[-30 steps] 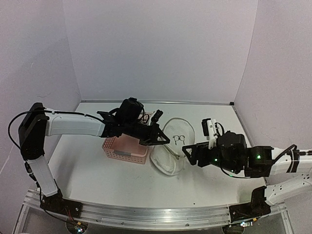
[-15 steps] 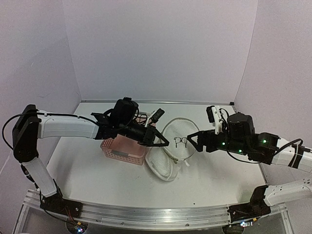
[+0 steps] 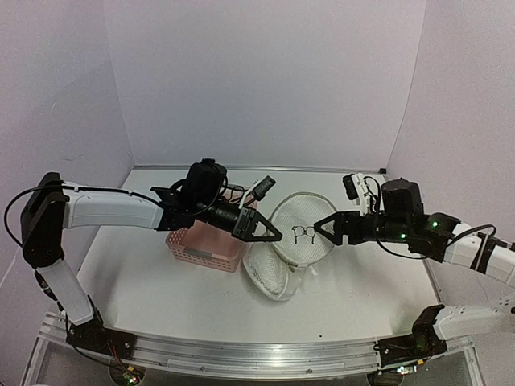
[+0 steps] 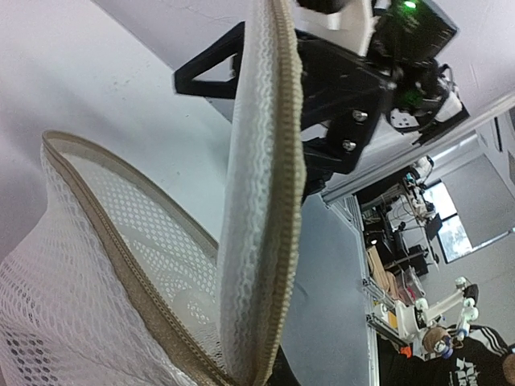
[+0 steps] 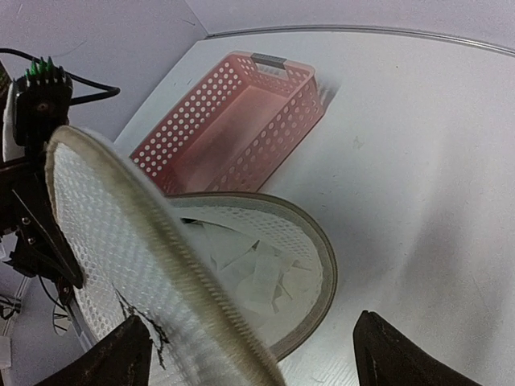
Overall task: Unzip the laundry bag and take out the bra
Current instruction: Adjust the laundry bag at the center of the board.
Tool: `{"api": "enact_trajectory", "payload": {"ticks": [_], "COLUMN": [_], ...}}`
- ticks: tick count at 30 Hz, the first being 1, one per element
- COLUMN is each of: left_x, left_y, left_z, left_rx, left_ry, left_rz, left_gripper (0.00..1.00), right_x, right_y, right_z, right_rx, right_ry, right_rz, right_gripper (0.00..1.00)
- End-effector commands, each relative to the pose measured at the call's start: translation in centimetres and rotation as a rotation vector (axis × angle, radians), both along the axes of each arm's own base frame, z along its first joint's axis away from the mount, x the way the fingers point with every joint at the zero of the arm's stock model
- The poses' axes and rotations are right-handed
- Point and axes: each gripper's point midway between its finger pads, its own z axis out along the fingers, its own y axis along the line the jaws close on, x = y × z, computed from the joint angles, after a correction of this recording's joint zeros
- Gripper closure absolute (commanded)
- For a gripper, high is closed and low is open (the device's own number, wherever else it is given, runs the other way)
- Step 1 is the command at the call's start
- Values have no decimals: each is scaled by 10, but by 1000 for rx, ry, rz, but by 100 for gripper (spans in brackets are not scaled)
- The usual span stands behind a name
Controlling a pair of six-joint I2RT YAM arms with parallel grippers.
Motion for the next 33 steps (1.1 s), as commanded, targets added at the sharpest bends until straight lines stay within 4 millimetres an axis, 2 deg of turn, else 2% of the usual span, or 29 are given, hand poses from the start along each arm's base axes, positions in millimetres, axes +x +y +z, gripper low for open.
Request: {"api": "enact_trajectory", "payload": {"ticks": [1,7,11,21,27,33], "left_x": [-3,-2,3,24,39,46], "left_y": [-13,-27,-39,-69,-78,-77], "left_z": [50,54,56,55,34,5], "left_rx": [-168,-202,-224,-252,-223,-172], "left_ry": [-129,-134,-139,-121,-97,-55], "left_rz": [-108,-189,-229,-276,-247,-214], "left_gripper": [100,100,100,100,100,100], "right_x": [-1,-11,-15,-23,-28,-38], "right_y": [5,6,3,-15,-20,-6], "right_z": [13,29,34,44,33,20], "right_rx": [92,176,193,210,183,213], "right_ry": [-23,-60,-76,-130,-137,-116], "right_rz": [75,144,153,88,91,196], "right_gripper": [14,29,51,100,100,100]}}
